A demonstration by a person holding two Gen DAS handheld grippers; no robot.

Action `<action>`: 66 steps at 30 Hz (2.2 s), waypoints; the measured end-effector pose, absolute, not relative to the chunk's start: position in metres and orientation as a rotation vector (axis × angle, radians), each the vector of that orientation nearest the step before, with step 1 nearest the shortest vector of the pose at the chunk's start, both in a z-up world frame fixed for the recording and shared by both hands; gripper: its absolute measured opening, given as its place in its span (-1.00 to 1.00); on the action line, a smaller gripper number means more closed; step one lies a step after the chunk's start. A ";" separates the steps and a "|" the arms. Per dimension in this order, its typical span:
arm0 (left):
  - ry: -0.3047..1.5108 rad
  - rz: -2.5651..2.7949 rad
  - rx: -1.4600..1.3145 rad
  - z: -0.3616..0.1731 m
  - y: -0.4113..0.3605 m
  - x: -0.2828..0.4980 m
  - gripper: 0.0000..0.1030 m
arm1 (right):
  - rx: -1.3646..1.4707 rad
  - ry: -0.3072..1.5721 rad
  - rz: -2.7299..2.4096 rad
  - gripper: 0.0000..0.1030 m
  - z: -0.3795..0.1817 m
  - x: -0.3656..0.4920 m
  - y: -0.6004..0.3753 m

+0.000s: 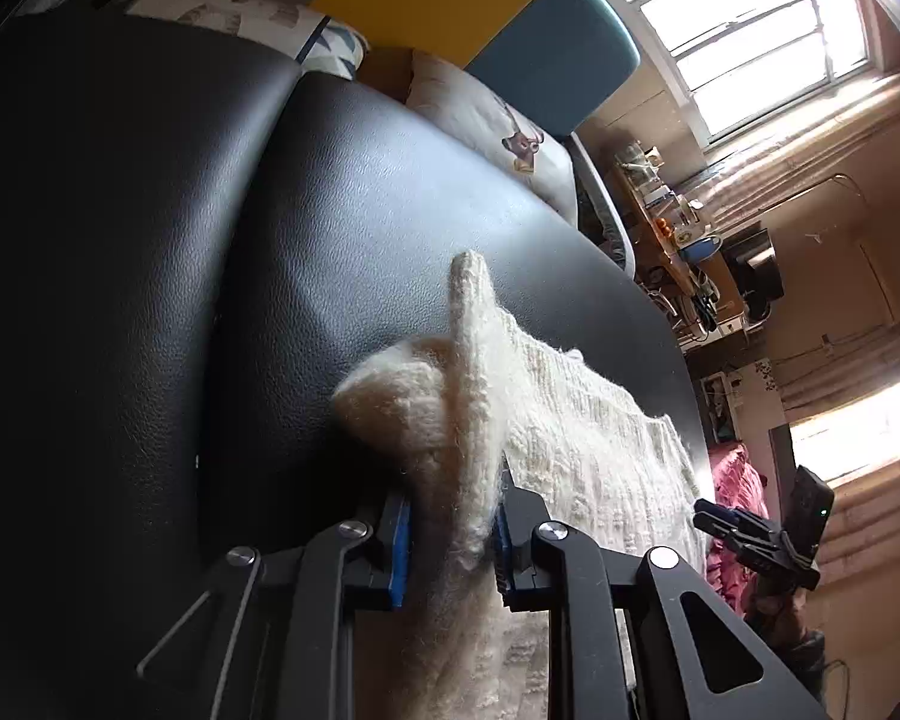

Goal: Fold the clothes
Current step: 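Grasp the sweater edge with the left gripper, then lift the sweater end with the left gripper and fold it over the body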

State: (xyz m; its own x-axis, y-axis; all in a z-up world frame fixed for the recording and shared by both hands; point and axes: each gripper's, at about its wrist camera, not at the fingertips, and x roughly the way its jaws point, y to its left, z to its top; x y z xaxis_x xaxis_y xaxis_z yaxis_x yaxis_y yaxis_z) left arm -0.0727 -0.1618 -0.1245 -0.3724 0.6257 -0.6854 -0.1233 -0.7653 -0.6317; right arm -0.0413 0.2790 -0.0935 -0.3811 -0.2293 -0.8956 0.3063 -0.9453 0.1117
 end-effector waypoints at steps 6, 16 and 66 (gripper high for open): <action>-0.497 2.262 -1.290 -0.115 -0.145 -0.067 -0.51 | 1.627 0.351 -2.185 -0.37 -0.110 -0.043 0.266; -0.452 2.230 -1.491 -0.139 -0.139 -0.073 0.97 | 1.662 0.098 -2.191 -0.32 -0.139 -0.039 0.289; -0.733 1.978 -1.358 -0.043 0.055 -0.065 -0.72 | 1.391 -0.329 -2.192 -0.27 -0.135 -0.085 0.194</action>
State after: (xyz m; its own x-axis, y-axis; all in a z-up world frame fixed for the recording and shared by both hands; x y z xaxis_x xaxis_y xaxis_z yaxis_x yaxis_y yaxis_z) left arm -0.0648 0.0545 -0.0430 -0.2772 0.7520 -0.5980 -0.1809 -0.6521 -0.7362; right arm -0.0853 0.1941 -0.1346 -0.3382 -0.5442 -0.7678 0.2951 -0.8360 0.4626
